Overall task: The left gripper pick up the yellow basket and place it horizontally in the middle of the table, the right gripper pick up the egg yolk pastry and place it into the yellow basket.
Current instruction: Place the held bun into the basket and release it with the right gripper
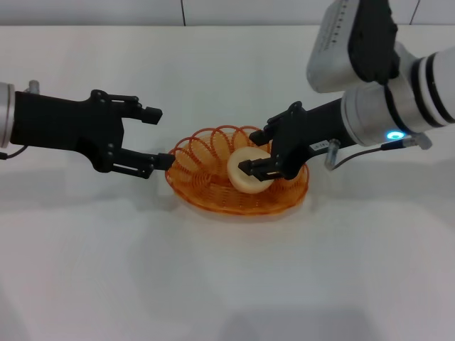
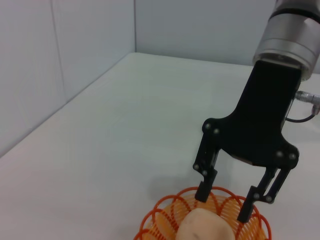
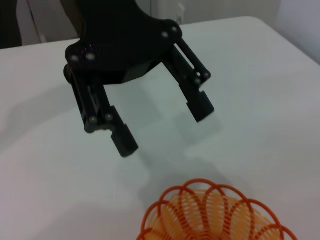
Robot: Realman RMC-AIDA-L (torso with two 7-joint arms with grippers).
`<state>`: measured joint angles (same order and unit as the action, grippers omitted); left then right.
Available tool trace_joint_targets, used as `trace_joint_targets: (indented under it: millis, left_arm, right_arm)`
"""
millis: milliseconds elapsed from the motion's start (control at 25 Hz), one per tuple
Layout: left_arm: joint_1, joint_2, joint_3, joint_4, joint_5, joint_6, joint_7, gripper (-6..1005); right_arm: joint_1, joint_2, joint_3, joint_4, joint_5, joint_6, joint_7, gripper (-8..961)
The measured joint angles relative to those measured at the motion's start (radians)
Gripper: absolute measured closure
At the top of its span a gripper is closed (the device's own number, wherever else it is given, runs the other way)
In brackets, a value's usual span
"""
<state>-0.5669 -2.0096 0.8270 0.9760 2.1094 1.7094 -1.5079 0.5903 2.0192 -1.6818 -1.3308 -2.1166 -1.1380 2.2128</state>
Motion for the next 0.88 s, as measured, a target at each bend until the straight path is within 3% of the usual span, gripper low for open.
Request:
trace_joint_targets:
  millis: [480, 720, 880]
  left_arm:
    - [0.026, 0.000, -0.010, 0.001, -0.031, 0.006, -0.003, 175]
    - [0.045, 0.004, -0.011, 0.001, -0.040, 0.013, -0.001, 175]
    - [0.064, 0.008, -0.014, 0.001, -0.046, 0.032, 0.004, 175]
  right_arm:
    - [-0.167, -0.006, 0.071, -0.122, 0.000, -0.022, -0.029, 165]
    - [-0.251, -0.007, 0.102, -0.185, 0.006, -0.045, -0.056, 80]
    - [-0.274, -0.007, 0.104, -0.190, 0.015, -0.050, -0.073, 81]
